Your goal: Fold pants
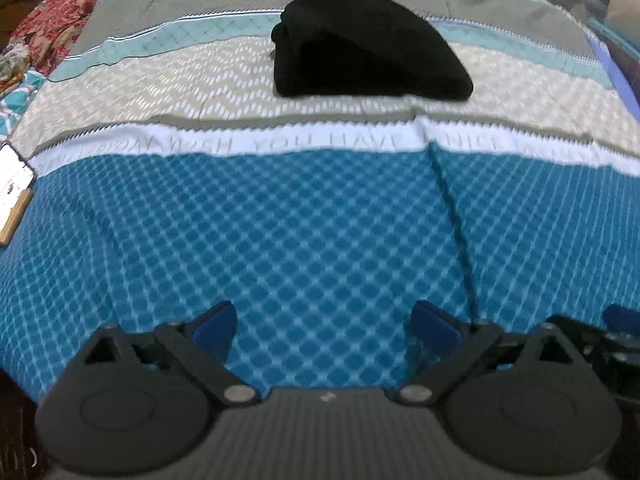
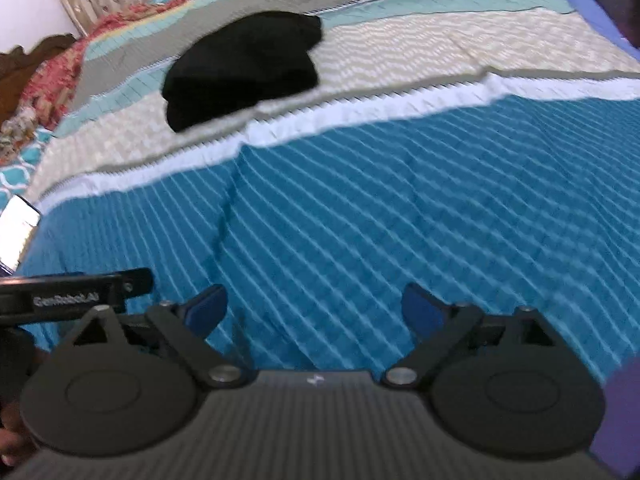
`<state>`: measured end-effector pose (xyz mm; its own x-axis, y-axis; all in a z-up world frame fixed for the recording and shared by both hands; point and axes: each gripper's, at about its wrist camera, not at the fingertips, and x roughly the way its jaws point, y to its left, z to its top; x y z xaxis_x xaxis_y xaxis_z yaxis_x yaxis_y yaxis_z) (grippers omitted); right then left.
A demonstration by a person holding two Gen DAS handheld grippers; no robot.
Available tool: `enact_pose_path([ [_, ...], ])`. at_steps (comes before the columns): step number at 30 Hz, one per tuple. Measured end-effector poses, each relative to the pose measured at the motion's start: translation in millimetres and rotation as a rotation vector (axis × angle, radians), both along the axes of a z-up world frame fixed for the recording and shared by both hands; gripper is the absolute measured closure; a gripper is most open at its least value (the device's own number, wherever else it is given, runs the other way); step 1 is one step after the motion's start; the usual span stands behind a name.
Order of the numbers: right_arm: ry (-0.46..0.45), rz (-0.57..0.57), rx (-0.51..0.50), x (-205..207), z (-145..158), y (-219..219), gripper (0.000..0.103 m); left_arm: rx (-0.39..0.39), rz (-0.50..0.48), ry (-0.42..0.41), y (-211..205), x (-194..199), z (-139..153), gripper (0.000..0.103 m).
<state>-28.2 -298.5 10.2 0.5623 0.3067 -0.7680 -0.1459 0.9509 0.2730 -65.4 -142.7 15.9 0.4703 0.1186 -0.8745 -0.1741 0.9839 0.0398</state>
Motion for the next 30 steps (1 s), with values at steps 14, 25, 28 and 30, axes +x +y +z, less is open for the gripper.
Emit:
enact_pose_path([
  [14,0.079,-0.049,0.071,-8,-13,-8,0.0,0.036,0.019,0.051,-7,-17,-6,0.0],
  [25,0.081,-0.046,0.05,-2,-19,-3,0.0,0.033,0.015,0.071,-3,-9,-12,0.0],
  [28,0.084,-0.042,0.04,1,-21,-2,0.0,0.036,0.013,0.072,-4,-8,-12,0.0],
  [30,0.084,-0.04,0.04,2,-21,-4,0.0,0.037,0.016,0.072,-4,-8,-12,0.0],
])
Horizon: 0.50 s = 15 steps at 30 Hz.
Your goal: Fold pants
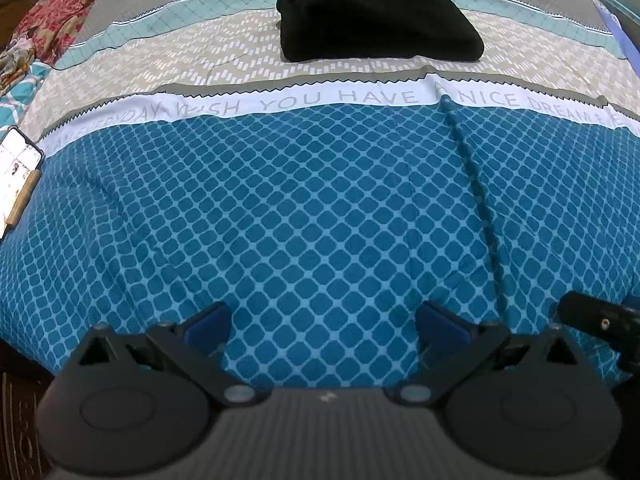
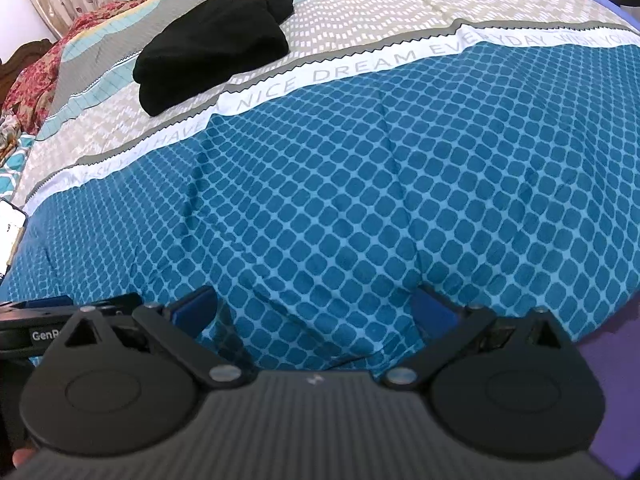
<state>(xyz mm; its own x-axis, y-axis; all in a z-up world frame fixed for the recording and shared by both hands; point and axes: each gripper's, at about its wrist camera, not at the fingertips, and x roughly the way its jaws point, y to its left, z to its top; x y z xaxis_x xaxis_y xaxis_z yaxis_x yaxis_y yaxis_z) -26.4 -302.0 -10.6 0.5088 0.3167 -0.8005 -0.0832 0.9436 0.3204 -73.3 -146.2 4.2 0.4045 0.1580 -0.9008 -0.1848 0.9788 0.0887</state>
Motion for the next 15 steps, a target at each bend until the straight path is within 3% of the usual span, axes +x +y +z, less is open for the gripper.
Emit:
enact_pose_path([
  [15,0.04,-0.02,0.037,-1.8,-5.7,-5.6,0.0,0.007,0.008,0.005,0.6,5.3,-2.2,0.0],
])
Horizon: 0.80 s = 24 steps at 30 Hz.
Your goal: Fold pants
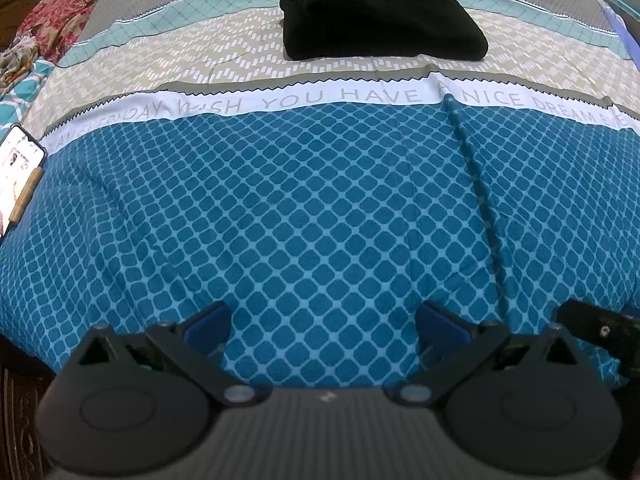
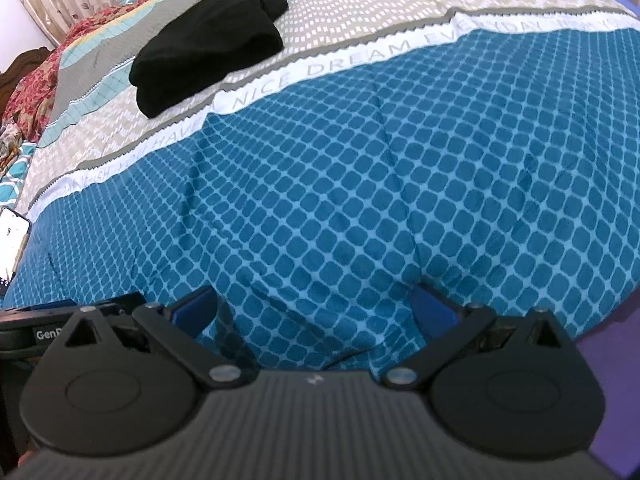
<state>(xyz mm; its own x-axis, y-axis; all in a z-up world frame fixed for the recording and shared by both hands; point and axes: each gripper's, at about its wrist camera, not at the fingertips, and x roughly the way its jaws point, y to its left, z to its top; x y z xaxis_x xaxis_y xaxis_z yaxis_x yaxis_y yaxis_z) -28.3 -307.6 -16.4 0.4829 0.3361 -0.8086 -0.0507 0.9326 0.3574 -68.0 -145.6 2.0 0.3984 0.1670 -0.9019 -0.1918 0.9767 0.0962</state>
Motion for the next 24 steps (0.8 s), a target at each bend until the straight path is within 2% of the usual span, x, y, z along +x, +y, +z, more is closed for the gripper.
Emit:
enact_pose_path([
  [3,0.02,-0.005,0.012,0,-1,-2,0.0,-0.002,-0.011,0.009,2,1,1,0.0],
  [7,-0.013,0.031,0.06,-6,17,-5,0.0,0.03,-0.034,0.025,-2,2,10,0.0],
  [11,-0.126,0.065,0.054,-18,50,-4,0.0,0.076,-0.052,-0.055,-8,-7,32,0.0],
  [16,-0.268,0.072,0.01,-34,82,2,0.0,0.065,-0.047,-0.132,-10,-17,63,0.0],
  [21,-0.381,0.068,-0.031,-41,96,-3,0.0,0.068,-0.047,-0.173,-11,-24,81,0.0],
  [24,-0.405,0.067,-0.041,-40,94,-1,0.0,0.063,-0.046,-0.172,-14,-26,83,0.0],
])
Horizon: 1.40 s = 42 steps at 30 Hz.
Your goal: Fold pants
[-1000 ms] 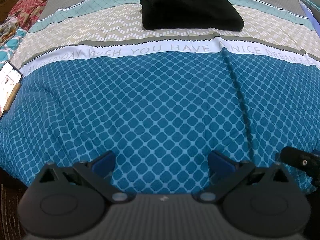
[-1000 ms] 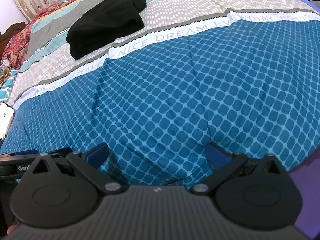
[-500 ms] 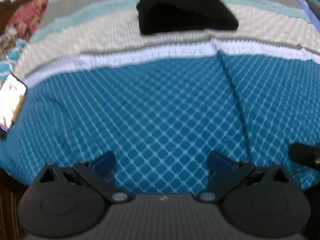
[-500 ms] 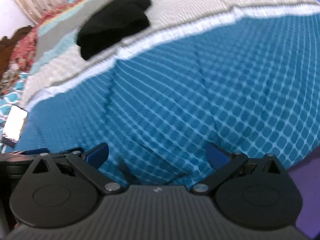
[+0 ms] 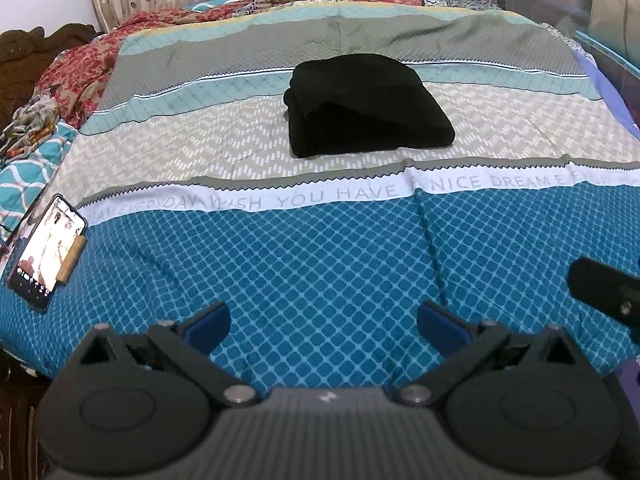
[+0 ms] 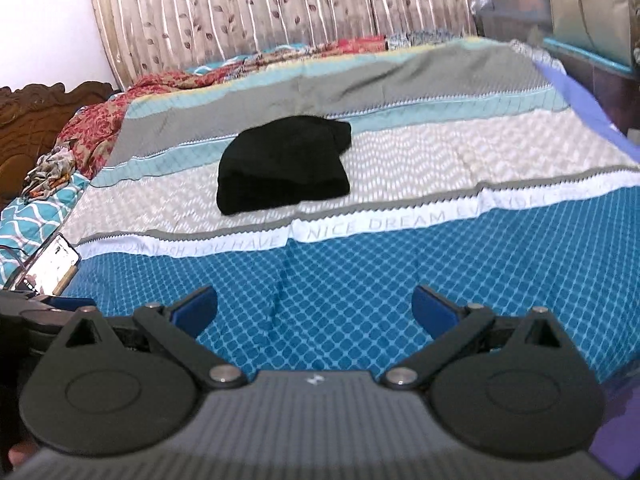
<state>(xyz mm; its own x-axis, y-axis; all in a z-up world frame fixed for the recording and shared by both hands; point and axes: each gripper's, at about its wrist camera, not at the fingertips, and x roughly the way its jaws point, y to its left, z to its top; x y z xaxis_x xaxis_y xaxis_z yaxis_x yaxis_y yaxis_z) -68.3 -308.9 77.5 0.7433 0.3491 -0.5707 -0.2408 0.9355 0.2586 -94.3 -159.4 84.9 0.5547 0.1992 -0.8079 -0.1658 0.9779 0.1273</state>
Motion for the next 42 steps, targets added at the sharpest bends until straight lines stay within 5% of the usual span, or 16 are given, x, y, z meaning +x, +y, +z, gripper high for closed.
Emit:
enact_pose_path([
  [42,0.085,0.006,0.052,1,-12,-6,0.0,0.049,0.044,0.041,4,1,-10,0.0],
])
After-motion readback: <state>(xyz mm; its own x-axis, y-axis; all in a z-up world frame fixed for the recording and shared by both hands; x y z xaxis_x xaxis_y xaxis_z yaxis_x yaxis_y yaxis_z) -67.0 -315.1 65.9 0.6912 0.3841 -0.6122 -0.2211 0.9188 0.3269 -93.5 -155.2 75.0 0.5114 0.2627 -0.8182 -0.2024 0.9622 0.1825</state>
